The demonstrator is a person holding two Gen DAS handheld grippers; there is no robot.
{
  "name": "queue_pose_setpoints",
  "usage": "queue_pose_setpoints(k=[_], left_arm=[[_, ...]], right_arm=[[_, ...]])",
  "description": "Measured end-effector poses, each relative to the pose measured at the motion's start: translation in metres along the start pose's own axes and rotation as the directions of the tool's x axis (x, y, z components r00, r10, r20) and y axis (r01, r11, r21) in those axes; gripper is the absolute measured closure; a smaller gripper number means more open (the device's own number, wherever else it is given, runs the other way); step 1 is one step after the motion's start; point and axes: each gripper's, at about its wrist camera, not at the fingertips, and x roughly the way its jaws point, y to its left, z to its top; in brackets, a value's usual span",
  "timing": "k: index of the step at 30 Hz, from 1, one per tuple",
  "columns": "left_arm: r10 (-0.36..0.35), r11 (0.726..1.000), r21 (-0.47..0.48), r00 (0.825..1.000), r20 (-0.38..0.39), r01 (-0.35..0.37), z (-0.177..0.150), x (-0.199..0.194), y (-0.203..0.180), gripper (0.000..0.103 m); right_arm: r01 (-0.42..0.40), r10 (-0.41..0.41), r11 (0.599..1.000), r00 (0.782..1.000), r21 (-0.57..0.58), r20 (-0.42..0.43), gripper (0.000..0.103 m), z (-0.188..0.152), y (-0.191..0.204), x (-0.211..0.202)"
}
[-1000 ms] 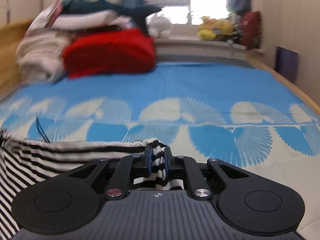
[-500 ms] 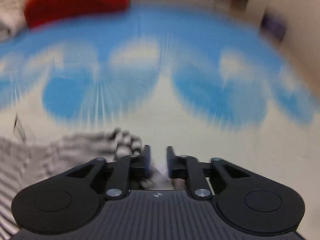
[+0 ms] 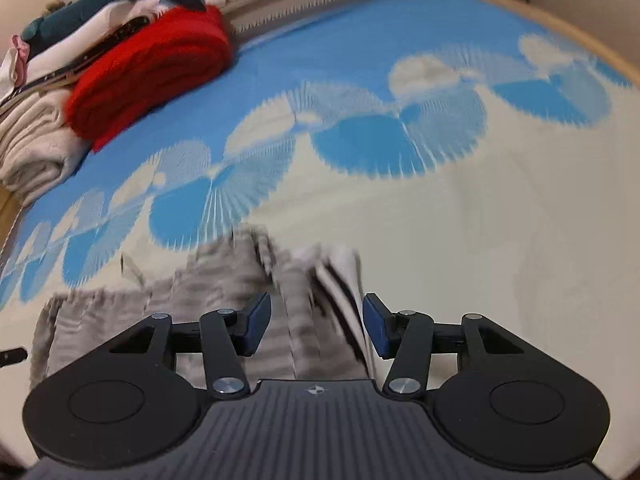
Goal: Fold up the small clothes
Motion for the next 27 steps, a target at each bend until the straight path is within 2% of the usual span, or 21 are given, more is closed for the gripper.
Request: queue_pose_setpoints(k=[3, 6, 8, 15, 17, 18, 19, 20, 21, 23, 25, 27], left_arm=[[-0.044, 0.999, -0.012, 0.994, -0.105, 0.043, -0.021, -0.001, 0.013, 0.034], [-0.040, 0.999, 0.013, 0.978, -0.205, 0.044, -0.040, 0.003, 0.020, 0.034], [-0.025, 0.998, 0.048, 0.972, -0.235, 0.037, -0.047, 0.005, 0.020, 0.034], [-0.008, 0.999, 0.034, 0.956, -0.294, 0.018, -0.053, 0.020, 0.026, 0.037], [-0.012, 0.998, 0.056, 0.957, -0.289, 0.030, -0.052, 0.022, 0.023, 0.045], [-0.018, 0.997, 0.065, 0.958, -0.288, 0.038, -0.052, 0.023, 0.022, 0.055], [-0.026, 0.996, 0.069, 0.958, -0.286, 0.048, -0.051, 0.023, 0.022, 0.075], [-0.034, 0.995, 0.081, 0.960, -0.279, 0.059, -0.050, 0.023, 0.020, 0.089], [-0.038, 0.993, 0.096, 0.964, -0.265, 0.065, -0.049, 0.022, 0.018, 0.101], [-0.056, 0.992, 0.102, 0.978, -0.200, 0.078, -0.044, 0.007, 0.018, 0.101], [-0.095, 0.992, 0.068, 0.987, -0.131, 0.105, -0.039, -0.012, 0.025, 0.101], [-0.054, 0.995, 0.072, 0.990, -0.132, 0.064, -0.041, -0.017, 0.033, 0.101]], right_arm=[[-0.031, 0.032, 0.999, 0.994, 0.010, -0.108, 0.048, -0.018, -0.011, -0.003], [0.010, -0.013, 1.000, 0.984, -0.020, -0.178, 0.047, -0.034, -0.018, -0.003], [0.022, -0.025, 1.000, 0.975, -0.017, -0.219, 0.047, -0.043, -0.023, -0.002], [0.037, -0.067, 0.994, 0.948, -0.102, -0.312, 0.048, -0.060, -0.019, 0.002], [0.040, -0.083, 0.990, 0.942, -0.135, -0.326, 0.050, -0.063, -0.018, 0.004], [0.038, -0.083, 0.989, 0.940, -0.143, -0.330, 0.060, -0.063, -0.017, 0.005], [0.020, -0.064, 0.991, 0.941, -0.136, -0.333, 0.080, -0.063, -0.017, 0.004], [-0.001, -0.038, 0.993, 0.942, -0.116, -0.332, 0.089, -0.062, -0.018, 0.002], [-0.019, -0.011, 0.996, 0.947, -0.091, -0.321, 0.092, -0.060, -0.020, -0.002], [-0.051, 0.041, 0.998, 0.967, -0.033, -0.250, 0.094, -0.050, -0.026, -0.016], [-0.093, 0.100, 0.994, 0.984, 0.053, -0.148, 0.095, -0.039, -0.036, -0.036], [-0.082, 0.087, 0.995, 0.991, 0.059, -0.097, 0.096, -0.034, -0.041, -0.047]])
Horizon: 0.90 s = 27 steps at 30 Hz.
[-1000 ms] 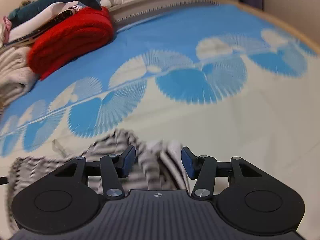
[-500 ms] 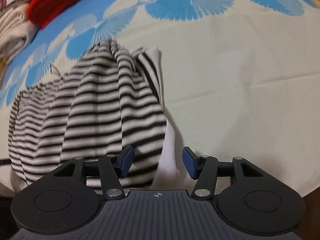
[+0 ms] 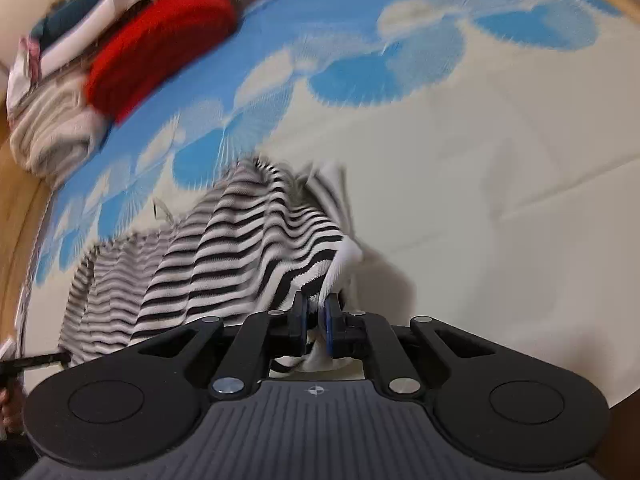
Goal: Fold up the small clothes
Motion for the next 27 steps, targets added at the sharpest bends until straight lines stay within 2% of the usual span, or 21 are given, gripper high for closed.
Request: queue_pose_setpoints(k=[1, 3, 5, 7, 8, 10, 12, 13, 14, 15, 17, 18, 20, 23, 27], left_arm=[[0.039, 0.999, 0.006, 0.998, -0.044, -0.039, -0.004, 0.006, 0.004, 0.101], [0.106, 0.994, 0.055, 0.984, -0.146, -0.099, -0.013, 0.024, 0.003, 0.101], [0.121, 0.989, 0.111, 0.972, -0.203, -0.100, -0.019, 0.036, -0.005, 0.101], [0.135, 0.986, 0.123, 0.971, -0.197, -0.113, -0.016, 0.037, -0.011, 0.095], [0.134, 0.988, 0.098, 0.975, -0.177, -0.118, -0.011, 0.033, -0.010, 0.094], [0.117, 0.993, 0.032, 0.987, -0.108, -0.114, -0.002, 0.020, -0.005, 0.073], [0.114, 0.993, -0.021, 0.993, -0.025, -0.114, 0.005, 0.008, -0.002, 0.059], [0.110, 0.993, -0.045, 0.994, 0.008, -0.109, 0.008, 0.004, -0.001, 0.059], [0.105, 0.993, -0.062, 0.994, 0.036, -0.103, 0.011, 0.002, -0.001, 0.059], [0.102, 0.993, -0.067, 0.993, 0.059, -0.098, 0.016, 0.000, -0.005, 0.059], [0.085, 0.995, -0.064, 0.991, 0.104, -0.079, 0.024, 0.002, -0.010, 0.059], [0.085, 0.995, -0.059, 0.990, 0.116, -0.079, 0.026, 0.006, -0.015, 0.059], [0.089, 0.996, -0.043, 0.983, 0.158, -0.083, 0.031, 0.011, -0.024, 0.059], [0.106, 0.994, -0.045, 0.973, 0.205, -0.098, 0.045, 0.023, -0.038, 0.057], [0.177, 0.984, -0.059, 0.963, 0.201, -0.168, 0.064, 0.050, -0.050, 0.053]], right_arm=[[0.036, -0.036, 0.999, 0.999, -0.031, -0.010, 0.096, -0.001, 0.000, 0.001], [0.089, -0.092, 0.995, 0.990, -0.034, -0.105, 0.096, -0.007, -0.004, 0.017], [0.154, -0.170, 0.984, 0.965, -0.095, -0.201, 0.096, -0.016, -0.002, 0.038], [0.187, -0.229, 0.965, 0.941, -0.184, -0.248, 0.096, -0.024, 0.007, 0.054], [0.201, -0.248, 0.959, 0.936, -0.199, -0.250, 0.095, -0.025, 0.008, 0.057], [0.211, -0.248, 0.963, 0.938, -0.168, -0.243, 0.092, -0.022, 0.009, 0.058], [0.221, -0.251, 0.960, 0.950, -0.170, -0.184, 0.087, -0.016, 0.015, 0.053], [0.239, -0.263, 0.953, 0.958, -0.186, -0.115, 0.074, -0.013, 0.019, 0.049], [0.270, -0.284, 0.942, 0.958, -0.201, -0.046, 0.067, -0.012, 0.023, 0.045], [0.317, -0.317, 0.922, 0.948, -0.222, 0.034, 0.057, -0.010, 0.029, 0.041], [0.342, -0.314, 0.906, 0.938, -0.249, 0.146, 0.056, -0.004, 0.038, 0.038], [0.313, -0.272, 0.917, 0.944, -0.246, 0.189, 0.056, -0.002, 0.042, 0.037], [0.275, -0.226, 0.931, 0.950, -0.239, 0.215, 0.056, 0.002, 0.046, 0.041], [0.258, -0.198, 0.934, 0.950, -0.246, 0.243, 0.056, 0.011, 0.055, 0.054], [0.242, -0.187, 0.942, 0.953, -0.231, 0.238, 0.056, 0.021, 0.065, 0.076]])
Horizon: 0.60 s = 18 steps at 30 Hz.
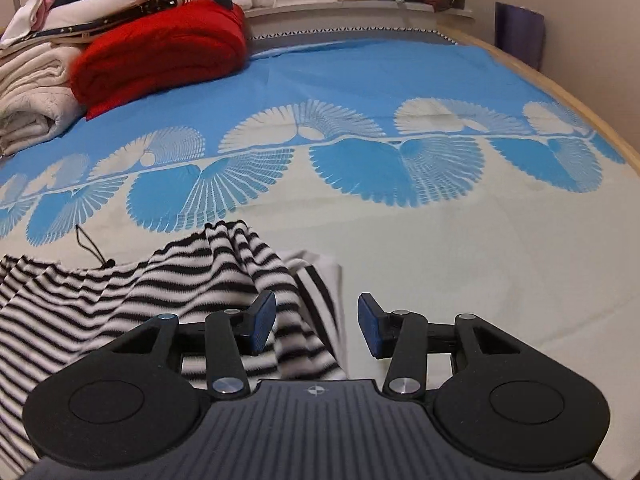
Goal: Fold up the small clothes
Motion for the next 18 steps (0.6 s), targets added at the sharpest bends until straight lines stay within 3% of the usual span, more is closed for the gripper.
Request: queue_pose_setpoints(k=[6, 8, 9, 11, 14, 15, 18], left_arm=[[0.053, 0.998, 0.032, 0.999, 0.002, -0.053, 0.016, 0.026, -0.012, 0.054], [0.053, 0.998, 0.035, 0.999, -0.008, -0.053, 0.020, 0.033, -0.013, 0.073], [0.043, 0.998, 0.037, 0.999, -0.014, -0.042, 0.023, 0.036, -0.013, 0.097], [0.046, 0.998, 0.039, 0.998, 0.032, -0.047, 0.029, 0.034, -0.012, 0.100], [0.021, 0.999, 0.030, 0.995, 0.099, -0.024, 0.036, 0.026, -0.014, 0.100], [0.025, 0.999, 0.035, 0.995, 0.100, -0.029, 0.036, 0.027, -0.017, 0.100], [0.071, 0.994, 0.076, 0.997, 0.036, -0.073, 0.033, 0.043, -0.024, 0.094]], right_arm=[[0.000, -0.001, 0.999, 1.000, -0.038, -0.029, 0.056, 0.018, 0.025, 0.036], [-0.009, 0.006, 0.999, 0.998, -0.054, -0.064, 0.080, 0.022, 0.030, 0.049], [-0.013, 0.009, 0.998, 0.997, -0.055, -0.079, 0.101, 0.023, 0.031, 0.053], [0.002, -0.003, 0.999, 0.999, -0.036, -0.036, 0.101, 0.029, 0.031, 0.053], [0.066, -0.072, 0.997, 0.990, 0.051, 0.125, 0.101, 0.044, 0.022, 0.038], [0.082, -0.091, 0.994, 0.987, 0.069, 0.133, 0.101, 0.046, 0.021, 0.039], [0.132, -0.134, 0.989, 0.990, 0.063, 0.033, 0.101, 0.042, 0.023, 0.060]])
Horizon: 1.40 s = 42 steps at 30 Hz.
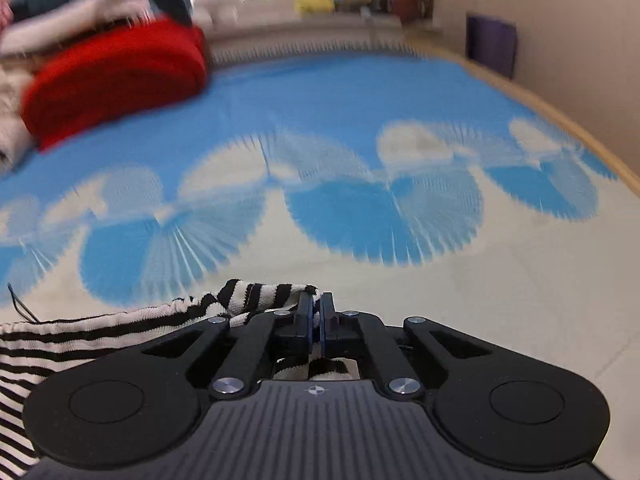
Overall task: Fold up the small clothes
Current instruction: 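Release the fabric and open both tools above the folded hoodie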
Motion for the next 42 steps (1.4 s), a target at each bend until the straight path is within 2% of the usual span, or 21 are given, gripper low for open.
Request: queue_pose_setpoints(k=[2, 4, 6, 8, 11, 13, 15, 16, 17, 19, 22, 25, 29, 30, 32, 34, 36, 38, 39, 40, 42], left_arm=[[0.014, 1.000, -0.003, 0.997, -0.081, -0.014, -0.005, 0.011, 0.000, 0.082], [0.035, 0.999, -0.007, 0.995, -0.091, -0.036, -0.009, 0.007, 0.005, 0.068], [0.049, 0.999, -0.009, 0.998, -0.042, -0.049, -0.010, -0.010, 0.010, 0.066], [0.024, 0.999, -0.025, 1.000, 0.011, -0.023, -0.012, -0.030, 0.017, 0.066], [-0.113, 0.993, -0.019, 0.992, 0.059, 0.114, -0.018, -0.055, 0.021, 0.066], [-0.280, 0.960, -0.003, 0.960, 0.017, 0.280, -0.024, -0.060, 0.017, 0.066], [-0.446, 0.894, -0.004, 0.891, -0.080, 0.447, -0.032, -0.055, 0.007, 0.066], [-0.478, 0.875, 0.024, 0.870, -0.124, 0.484, -0.036, -0.052, -0.002, 0.066], [-0.474, 0.871, 0.062, 0.867, -0.153, 0.488, -0.040, -0.049, -0.011, 0.066], [-0.417, 0.888, 0.111, 0.882, -0.220, 0.447, -0.049, -0.035, -0.024, 0.066], [-0.327, 0.923, 0.115, 0.906, -0.268, 0.367, -0.056, -0.018, -0.028, 0.067], [-0.372, 0.919, 0.043, 0.900, -0.229, 0.391, -0.052, -0.032, -0.019, 0.066], [-0.464, 0.859, 0.105, 0.848, -0.254, 0.501, -0.063, -0.055, -0.024, 0.064], [-0.444, 0.857, 0.134, 0.845, -0.298, 0.497, -0.071, -0.053, -0.027, 0.063], [-0.314, 0.874, 0.233, 0.862, -0.399, 0.426, -0.091, -0.038, -0.037, 0.064], [-0.302, 0.864, 0.274, 0.869, -0.392, 0.423, -0.096, -0.041, -0.039, 0.064], [-0.363, 0.884, 0.166, 0.865, -0.346, 0.437, -0.086, -0.048, -0.024, 0.060], [-0.417, 0.897, 0.034, 0.870, -0.261, 0.440, -0.074, -0.057, 0.001, 0.052], [-0.432, 0.899, -0.027, 0.875, -0.216, 0.437, -0.068, -0.060, 0.015, 0.043], [-0.436, 0.900, -0.095, 0.883, -0.172, 0.425, -0.064, -0.064, 0.030, 0.030], [-0.401, 0.898, -0.241, 0.910, -0.103, 0.369, -0.061, -0.068, 0.059, 0.024]], right_arm=[[-0.008, 0.007, 1.000, 0.995, -0.010, -0.095, 0.099, -0.006, 0.007, 0.015], [-0.004, 0.000, 1.000, 0.988, -0.028, -0.153, 0.076, -0.009, 0.012, 0.018], [-0.015, 0.012, 1.000, 0.994, -0.019, -0.108, 0.065, -0.008, 0.012, 0.005], [-0.041, 0.041, 0.999, 0.998, -0.004, -0.046, 0.063, -0.006, 0.008, -0.015], [-0.118, 0.118, 0.993, 0.993, 0.015, 0.012, 0.063, -0.004, -0.004, -0.044], [-0.205, 0.205, 0.979, 0.979, -0.001, 0.006, 0.063, -0.006, -0.010, -0.060], [-0.301, 0.298, 0.953, 0.953, -0.045, -0.056, 0.063, -0.014, -0.010, -0.068], [-0.340, 0.334, 0.938, 0.938, -0.063, -0.096, 0.063, -0.019, -0.009, -0.069], [-0.380, 0.366, 0.922, 0.918, -0.076, -0.154, 0.062, -0.025, -0.008, -0.068], [-0.416, 0.367, 0.903, 0.875, -0.105, -0.315, 0.058, -0.045, -0.005, -0.057], [-0.322, 0.195, 0.905, 0.895, -0.278, -0.400, 0.058, -0.073, 0.000, -0.048], [-0.329, 0.238, 0.918, 0.903, -0.222, -0.357, 0.057, -0.069, -0.014, -0.066], [-0.345, 0.262, 0.918, 0.899, -0.197, -0.352, 0.056, -0.072, -0.030, -0.084], [-0.335, 0.236, 0.917, 0.894, -0.219, -0.380, 0.056, -0.077, -0.028, -0.083], [-0.273, 0.120, 0.916, 0.886, -0.294, -0.448, 0.056, -0.092, -0.029, -0.073], [-0.246, 0.067, 0.909, 0.884, -0.337, -0.463, 0.057, -0.100, -0.026, -0.072], [-0.226, 0.073, 0.909, 0.913, -0.350, -0.401, 0.057, -0.093, -0.021, -0.084], [-0.187, 0.089, 0.914, 0.959, -0.361, -0.269, 0.056, -0.077, -0.019, -0.108], [-0.164, 0.095, 0.921, 0.974, -0.353, -0.204, 0.055, -0.069, -0.020, -0.121], [-0.150, 0.110, 0.932, 0.985, -0.329, -0.135, 0.055, -0.060, -0.022, -0.136], [-0.156, 0.156, 0.953, 0.988, -0.260, -0.019, 0.053, -0.046, -0.031, -0.162]])
